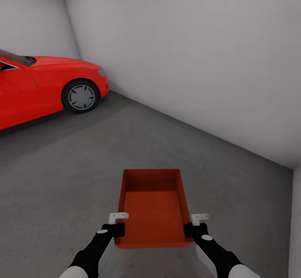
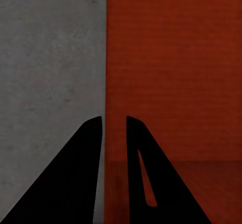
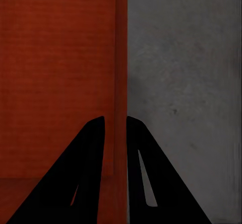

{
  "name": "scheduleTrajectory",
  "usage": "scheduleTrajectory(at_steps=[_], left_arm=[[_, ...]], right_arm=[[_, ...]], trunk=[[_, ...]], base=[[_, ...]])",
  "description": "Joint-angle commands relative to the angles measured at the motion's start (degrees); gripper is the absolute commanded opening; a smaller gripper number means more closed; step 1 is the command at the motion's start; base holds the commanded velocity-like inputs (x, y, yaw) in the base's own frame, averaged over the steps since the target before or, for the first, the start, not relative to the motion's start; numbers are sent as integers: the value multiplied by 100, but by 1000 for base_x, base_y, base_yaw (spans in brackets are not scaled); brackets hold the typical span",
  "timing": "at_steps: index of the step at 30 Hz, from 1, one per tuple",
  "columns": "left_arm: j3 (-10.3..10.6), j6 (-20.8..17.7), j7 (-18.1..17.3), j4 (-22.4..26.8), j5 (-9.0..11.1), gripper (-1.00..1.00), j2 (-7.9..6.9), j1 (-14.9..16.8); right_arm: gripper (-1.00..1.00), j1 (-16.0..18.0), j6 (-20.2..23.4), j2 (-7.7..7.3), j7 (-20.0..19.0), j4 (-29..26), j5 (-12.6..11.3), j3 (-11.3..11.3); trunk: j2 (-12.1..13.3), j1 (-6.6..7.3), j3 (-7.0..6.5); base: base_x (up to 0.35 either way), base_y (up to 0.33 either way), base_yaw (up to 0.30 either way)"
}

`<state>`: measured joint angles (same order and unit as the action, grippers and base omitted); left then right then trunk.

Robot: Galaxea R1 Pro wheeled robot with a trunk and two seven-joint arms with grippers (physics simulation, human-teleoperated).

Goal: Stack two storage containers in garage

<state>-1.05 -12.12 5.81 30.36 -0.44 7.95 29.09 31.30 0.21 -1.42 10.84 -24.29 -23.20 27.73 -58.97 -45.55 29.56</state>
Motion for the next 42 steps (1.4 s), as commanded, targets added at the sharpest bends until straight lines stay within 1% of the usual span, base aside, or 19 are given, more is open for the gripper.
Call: scheduleTrajectory(at_steps=[1, 14, 29, 42], left_arm=[[-18, 96, 43, 32, -70, -100, -4, 0], [-18, 96, 43, 32, -70, -100, -4, 0], [-19, 96, 35, 32, -70, -100, -4, 0], [-18, 96, 35, 33, -70, -100, -4, 0]], right_arm=[[-100, 8, -3, -117, 50, 197, -98, -99], [-100, 8, -3, -122, 49, 197, -100, -96], [-100, 8, -3, -123, 47, 197, -97, -95], [-100, 8, -3, -128, 48, 197, -102, -100]], trunk=[[-4, 0, 6], [-4, 0, 6], [-4, 0, 6], [-4, 0, 6]], base=[[0, 0, -281], [2, 0, -269], [272, 0, -17], [182, 0, 0]])
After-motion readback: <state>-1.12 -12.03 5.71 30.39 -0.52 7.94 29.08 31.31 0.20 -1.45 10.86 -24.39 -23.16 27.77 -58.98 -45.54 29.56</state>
